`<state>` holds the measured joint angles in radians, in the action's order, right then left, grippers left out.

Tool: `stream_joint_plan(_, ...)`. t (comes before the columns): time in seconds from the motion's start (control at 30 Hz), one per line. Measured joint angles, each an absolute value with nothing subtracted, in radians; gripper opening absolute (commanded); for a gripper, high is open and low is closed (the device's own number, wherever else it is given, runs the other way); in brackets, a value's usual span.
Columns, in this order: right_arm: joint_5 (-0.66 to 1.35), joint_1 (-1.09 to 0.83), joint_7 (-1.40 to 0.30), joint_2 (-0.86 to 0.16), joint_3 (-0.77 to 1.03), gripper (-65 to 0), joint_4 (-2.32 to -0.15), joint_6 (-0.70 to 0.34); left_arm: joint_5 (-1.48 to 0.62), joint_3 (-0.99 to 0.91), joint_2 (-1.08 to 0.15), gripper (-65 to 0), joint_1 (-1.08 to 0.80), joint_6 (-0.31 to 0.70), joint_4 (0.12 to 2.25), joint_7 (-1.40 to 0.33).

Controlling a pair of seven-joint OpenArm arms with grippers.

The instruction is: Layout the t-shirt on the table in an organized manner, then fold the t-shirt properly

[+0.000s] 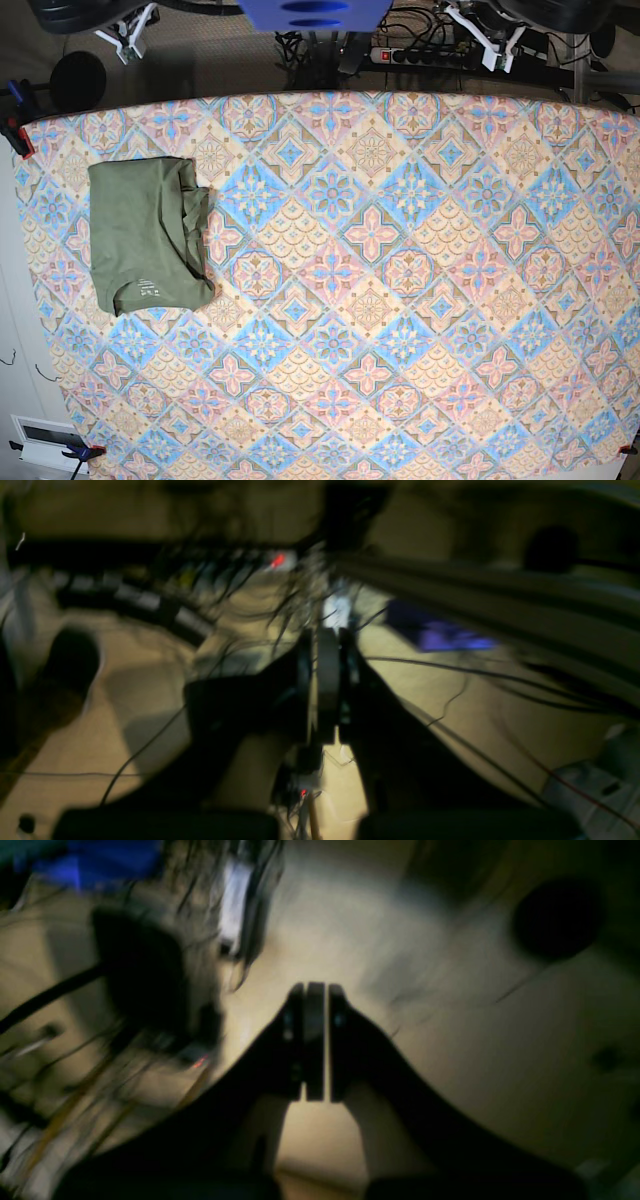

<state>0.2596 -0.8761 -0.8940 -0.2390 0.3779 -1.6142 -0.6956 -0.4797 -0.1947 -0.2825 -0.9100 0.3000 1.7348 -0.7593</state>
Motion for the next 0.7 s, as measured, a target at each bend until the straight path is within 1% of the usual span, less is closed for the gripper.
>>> stream_joint_plan(0.1, 0.235, -0.842, -0.900, -0.238, 0.380, -64.2, -1.459, -0.696, -0.464, -0.130, -0.277, -65.0, -0.862, 0.307, 1.614, -0.627)
stream_joint_plan(0.13, 0.230, -0.802, -0.873, -0.239, 0.370, -64.3, -1.412, -0.696, -0.446, -0.098, -0.278, -65.0, -0.845, 0.302, 1.561, -0.588)
stream_joint_plan(0.17, 0.210, -0.767, -0.833, -0.243, 0.352, -64.3, -1.375, -0.688, -0.419, -0.070, -0.277, -65.0, -0.831, 0.294, 1.514, -0.576)
stream_joint_plan(0.27, 0.146, -0.629, -0.674, -0.246, 0.307, -64.3, -1.216, -0.698, -0.393, 0.014, -0.274, -65.0, -0.764, 0.297, 1.349, -0.464)
stream_joint_plan(0.37, 0.010, -0.553, -0.595, -0.241, 0.304, -64.3, -1.001, -0.690, -0.391, 0.078, -0.264, -65.0, -0.663, 0.294, 1.177, -0.390)
stream_joint_plan(0.43, -0.031, -0.524, -0.537, -0.244, 0.310, -64.3, -0.844, -0.687, -0.392, 0.110, -0.255, -65.0, -0.604, 0.295, 1.077, -0.319)
stream_joint_plan(0.57, -0.045, -0.399, -0.343, -0.240, 0.307, -64.1, -0.553, -0.686, -0.393, 0.205, -0.241, -65.0, -0.505, 0.297, 0.834, -0.198)
stream_joint_plan(0.67, -0.014, -0.309, -0.166, -0.235, 0.303, -64.0, -0.423, -0.695, -0.393, 0.272, -0.237, -65.0, -0.441, 0.300, 0.691, -0.093)
stream_joint_plan(0.7, -0.015, -0.287, -0.136, -0.236, 0.303, -63.9, -0.392, -0.696, -0.396, 0.295, -0.228, -65.0, -0.413, 0.294, 0.641, -0.080)
